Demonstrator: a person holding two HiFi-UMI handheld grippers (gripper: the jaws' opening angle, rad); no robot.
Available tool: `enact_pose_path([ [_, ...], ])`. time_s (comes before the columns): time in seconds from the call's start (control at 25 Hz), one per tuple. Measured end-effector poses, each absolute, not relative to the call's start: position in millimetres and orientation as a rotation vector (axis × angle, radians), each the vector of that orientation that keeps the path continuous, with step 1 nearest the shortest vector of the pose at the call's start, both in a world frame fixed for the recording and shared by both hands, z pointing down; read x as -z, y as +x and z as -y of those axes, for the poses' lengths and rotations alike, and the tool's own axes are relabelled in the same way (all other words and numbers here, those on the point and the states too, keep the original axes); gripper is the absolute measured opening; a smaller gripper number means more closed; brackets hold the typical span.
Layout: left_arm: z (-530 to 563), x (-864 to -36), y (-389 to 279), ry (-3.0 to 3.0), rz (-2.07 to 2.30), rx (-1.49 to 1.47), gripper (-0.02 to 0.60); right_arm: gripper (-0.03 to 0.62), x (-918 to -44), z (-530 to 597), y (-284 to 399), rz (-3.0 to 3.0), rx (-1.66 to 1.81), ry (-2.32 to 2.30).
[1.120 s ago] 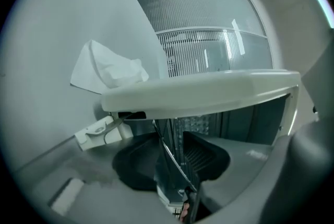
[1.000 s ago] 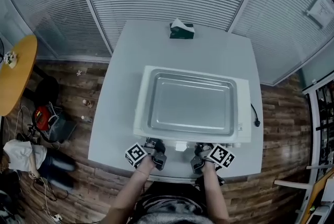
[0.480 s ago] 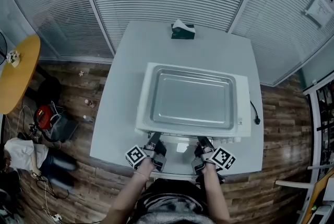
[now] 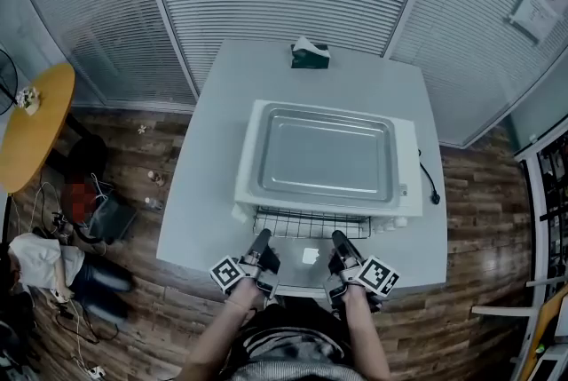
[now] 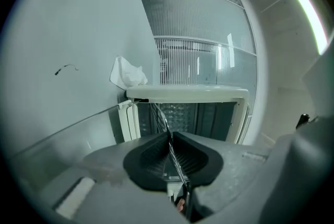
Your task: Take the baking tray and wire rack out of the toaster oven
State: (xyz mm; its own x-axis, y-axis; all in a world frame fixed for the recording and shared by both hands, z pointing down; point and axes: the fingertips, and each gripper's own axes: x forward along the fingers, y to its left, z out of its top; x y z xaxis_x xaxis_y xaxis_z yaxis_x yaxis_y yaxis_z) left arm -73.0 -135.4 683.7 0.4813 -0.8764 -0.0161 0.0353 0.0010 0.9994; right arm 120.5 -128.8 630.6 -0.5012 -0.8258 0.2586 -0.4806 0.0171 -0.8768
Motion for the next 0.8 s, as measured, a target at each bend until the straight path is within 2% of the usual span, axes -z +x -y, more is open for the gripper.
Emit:
enact_pose_path([
  [0.48, 81, -659, -81, 1.453, 0.797, 0.852, 0.026, 0.026, -607, 76, 113, -2.011, 1.422, -1.317],
  [0.72, 55, -646, -85, 1.507, 0.791, 0.851, 0.026, 0.028, -608, 40, 111, -1.879, 1.509, -1.343],
  [0.8, 47, -642, -87, 1.515, 0.784, 0.856, 0.026, 0.029, -596, 36, 106, -1.952, 1.43, -1.295],
])
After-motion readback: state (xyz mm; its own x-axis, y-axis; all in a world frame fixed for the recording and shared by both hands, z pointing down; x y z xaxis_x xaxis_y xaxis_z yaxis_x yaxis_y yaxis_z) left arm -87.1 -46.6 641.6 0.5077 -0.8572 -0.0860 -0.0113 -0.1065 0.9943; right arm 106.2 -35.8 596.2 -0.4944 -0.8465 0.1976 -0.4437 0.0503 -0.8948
